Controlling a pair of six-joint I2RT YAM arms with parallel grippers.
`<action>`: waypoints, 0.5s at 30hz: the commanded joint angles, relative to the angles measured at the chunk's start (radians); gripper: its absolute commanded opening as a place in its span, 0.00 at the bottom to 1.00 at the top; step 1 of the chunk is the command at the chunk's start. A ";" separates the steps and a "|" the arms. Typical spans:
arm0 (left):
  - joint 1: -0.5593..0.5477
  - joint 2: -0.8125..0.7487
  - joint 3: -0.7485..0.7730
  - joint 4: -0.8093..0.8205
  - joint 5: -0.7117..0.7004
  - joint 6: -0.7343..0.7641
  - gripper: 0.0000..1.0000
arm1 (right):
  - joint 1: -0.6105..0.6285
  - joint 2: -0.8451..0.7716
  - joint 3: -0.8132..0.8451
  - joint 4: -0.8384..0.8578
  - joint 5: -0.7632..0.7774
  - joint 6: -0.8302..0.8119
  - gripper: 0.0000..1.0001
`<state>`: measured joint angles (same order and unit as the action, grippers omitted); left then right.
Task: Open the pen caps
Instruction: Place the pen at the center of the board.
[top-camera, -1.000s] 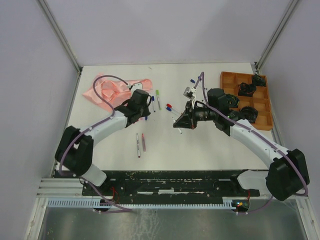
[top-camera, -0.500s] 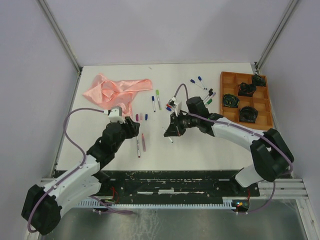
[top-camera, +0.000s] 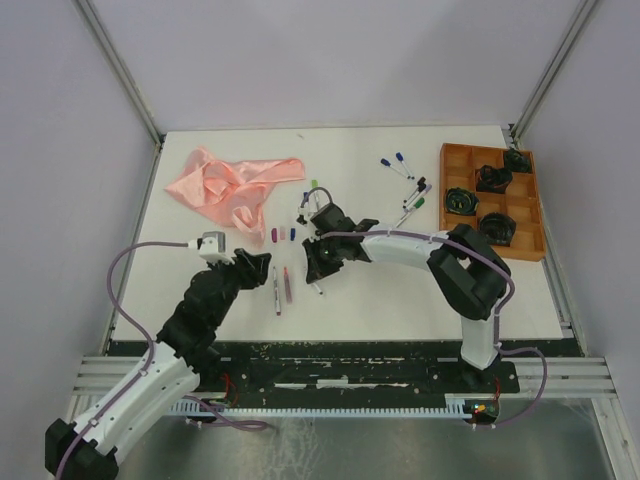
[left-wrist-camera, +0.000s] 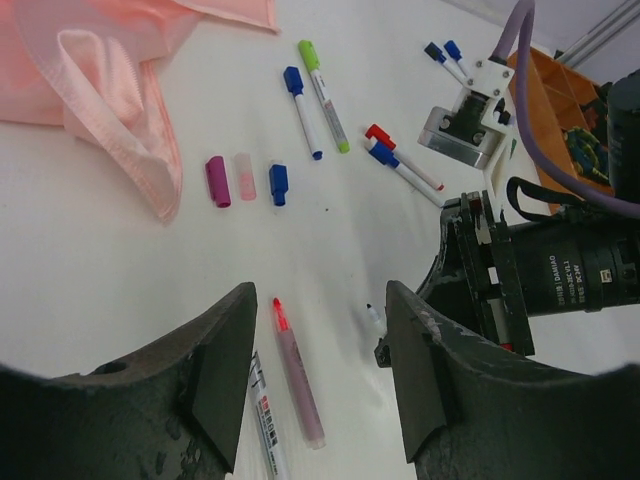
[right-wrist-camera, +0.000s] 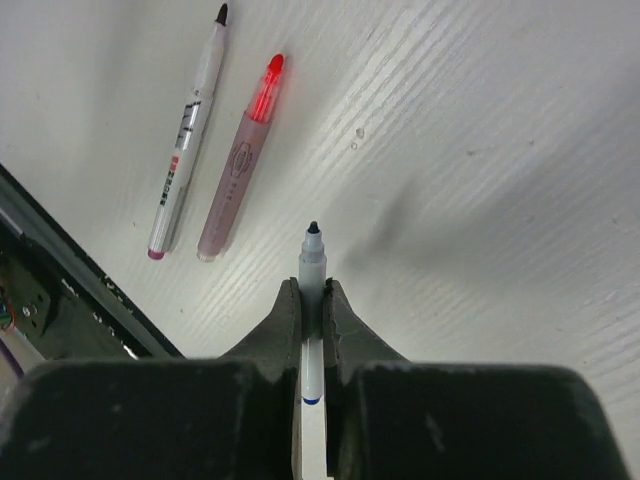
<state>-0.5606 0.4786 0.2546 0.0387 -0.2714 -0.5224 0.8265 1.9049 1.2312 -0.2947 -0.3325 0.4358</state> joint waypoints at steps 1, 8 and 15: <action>0.002 -0.055 -0.027 -0.032 -0.018 -0.027 0.61 | 0.027 0.038 0.092 -0.060 0.178 0.108 0.06; 0.002 -0.149 -0.037 -0.083 -0.031 -0.028 0.61 | 0.056 0.105 0.176 -0.098 0.238 0.162 0.10; 0.001 -0.184 -0.043 -0.094 -0.027 -0.036 0.61 | 0.060 0.155 0.207 -0.109 0.259 0.206 0.18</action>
<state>-0.5606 0.3099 0.2188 -0.0658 -0.2871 -0.5232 0.8803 2.0403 1.3914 -0.3840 -0.1108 0.5922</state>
